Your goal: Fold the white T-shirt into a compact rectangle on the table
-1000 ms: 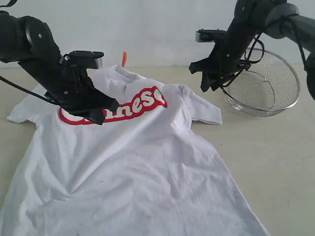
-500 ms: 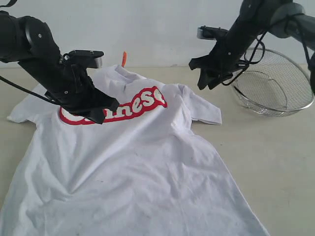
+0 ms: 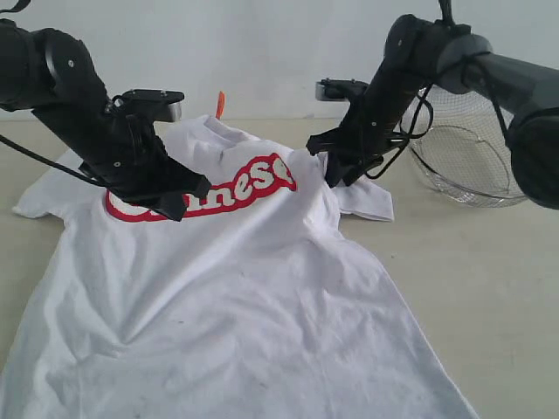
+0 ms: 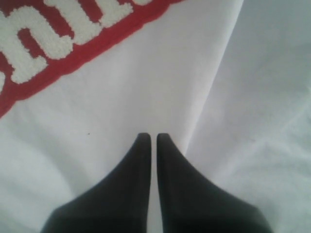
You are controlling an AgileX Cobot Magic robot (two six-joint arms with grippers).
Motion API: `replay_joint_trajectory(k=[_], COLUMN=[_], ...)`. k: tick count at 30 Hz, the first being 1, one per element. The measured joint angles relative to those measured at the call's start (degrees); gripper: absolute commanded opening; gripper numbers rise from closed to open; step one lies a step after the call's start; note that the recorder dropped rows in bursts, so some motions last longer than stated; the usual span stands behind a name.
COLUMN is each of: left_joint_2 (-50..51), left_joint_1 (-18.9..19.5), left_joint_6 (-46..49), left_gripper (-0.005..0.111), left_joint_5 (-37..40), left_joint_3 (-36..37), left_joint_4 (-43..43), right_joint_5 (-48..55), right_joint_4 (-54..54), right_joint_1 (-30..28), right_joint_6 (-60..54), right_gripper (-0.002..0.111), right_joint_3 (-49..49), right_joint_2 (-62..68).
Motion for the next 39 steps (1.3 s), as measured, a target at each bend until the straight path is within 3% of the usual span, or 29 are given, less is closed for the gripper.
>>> replay_joint_trajectory(k=[3, 5, 9, 15, 17, 39], left_joint_2=[0.0, 0.0, 0.0, 0.0, 0.0, 0.0], left_joint_1=[0.0, 0.0, 0.0, 0.0, 0.0, 0.0], left_joint_6=[0.0, 0.1, 0.3, 0.3, 0.3, 0.3], left_gripper=[0.005, 0.005, 0.005, 0.005, 0.005, 0.005], left_joint_5=[0.0, 0.0, 0.1, 0.1, 0.1, 0.5], left_joint_3=[0.0, 0.0, 0.0, 0.0, 0.0, 0.0], left_joint_4=[0.0, 0.0, 0.0, 0.0, 0.0, 0.0], right_joint_5=[0.0, 0.0, 0.0, -0.2, -0.2, 0.0], right_joint_4=[0.1, 0.1, -0.4, -2.2, -2.3, -6.8], right_joint_1=[0.2, 0.6, 1.4, 1.7, 1.7, 0.3], right_joint_6=[0.0, 0.1, 0.6, 1.3, 1.3, 3.2], right_gripper=[0.056, 0.058, 0.046, 0.007, 0.000, 0.000], right_joint_3=[0.0, 0.0, 0.0, 0.0, 0.0, 0.0], right_joint_2=[0.1, 0.1, 0.1, 0.9, 0.9, -3.7])
